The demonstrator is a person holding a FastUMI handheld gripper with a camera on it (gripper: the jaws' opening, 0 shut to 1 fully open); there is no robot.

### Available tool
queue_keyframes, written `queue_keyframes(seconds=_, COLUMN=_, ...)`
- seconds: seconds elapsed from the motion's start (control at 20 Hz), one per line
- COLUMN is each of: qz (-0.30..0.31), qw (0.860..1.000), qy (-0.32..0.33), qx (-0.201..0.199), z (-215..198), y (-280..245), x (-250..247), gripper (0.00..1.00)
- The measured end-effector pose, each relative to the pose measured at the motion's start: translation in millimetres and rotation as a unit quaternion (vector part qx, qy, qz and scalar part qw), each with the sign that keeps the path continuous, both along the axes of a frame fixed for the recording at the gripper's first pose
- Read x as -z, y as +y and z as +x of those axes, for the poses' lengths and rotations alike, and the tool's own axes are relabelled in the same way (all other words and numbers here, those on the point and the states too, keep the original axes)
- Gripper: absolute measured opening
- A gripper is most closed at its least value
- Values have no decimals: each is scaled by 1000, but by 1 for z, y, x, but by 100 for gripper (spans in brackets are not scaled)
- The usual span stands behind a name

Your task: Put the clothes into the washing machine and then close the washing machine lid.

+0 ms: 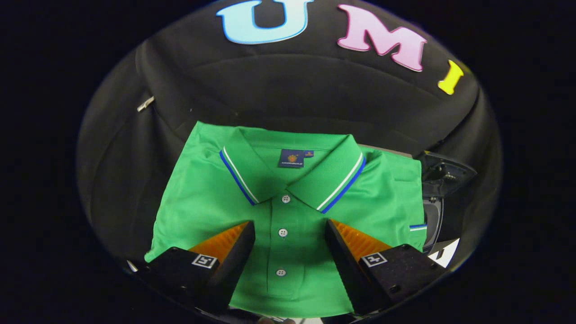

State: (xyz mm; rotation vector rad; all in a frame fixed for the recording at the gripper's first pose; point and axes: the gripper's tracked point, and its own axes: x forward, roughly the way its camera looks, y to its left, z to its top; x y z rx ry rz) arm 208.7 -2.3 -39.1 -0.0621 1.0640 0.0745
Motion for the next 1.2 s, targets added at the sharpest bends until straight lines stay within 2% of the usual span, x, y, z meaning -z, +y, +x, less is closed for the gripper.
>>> queue_keyframes(seconds=0.15, qz=-5, qw=999, qy=38, qx=13, z=2, y=0, x=1, gripper=98)
queue_keyframes(seconds=0.25, qz=-10, qw=998, qy=55, qx=7, z=0, y=-1, x=0, gripper=98)
queue_keyframes(seconds=0.3, qz=-9, qw=998, qy=60, qx=10, z=1, y=0, x=2, gripper=92)
queue_keyframes(seconds=0.4, qz=-14, qw=997, qy=73, qx=9, z=1, y=-1, x=3, gripper=92)
queue_keyframes(seconds=0.5, qz=-10, qw=996, qy=84, qx=13, z=1, y=-1, x=0, gripper=73)
queue_keyframes(seconds=0.6, qz=-12, qw=996, qy=89, qx=12, z=3, y=-5, x=1, gripper=72)
queue_keyframes(seconds=0.7, qz=4, qw=997, qy=78, qx=19, z=7, y=-5, x=0, gripper=20)
queue_keyframes(seconds=0.9, qz=-5, qw=998, qy=63, qx=11, z=7, y=-5, x=-2, gripper=20)
queue_keyframes(seconds=1.0, qz=-12, qw=999, qy=31, qx=-4, z=9, y=-3, x=-1, gripper=20)
queue_keyframes(seconds=1.1, qz=-3, qw=1000, qy=0, qx=5, z=8, y=-7, x=-1, gripper=6)
queue_keyframes(seconds=1.2, qz=7, qw=999, qy=-39, qx=8, z=8, y=-7, x=-6, gripper=6)
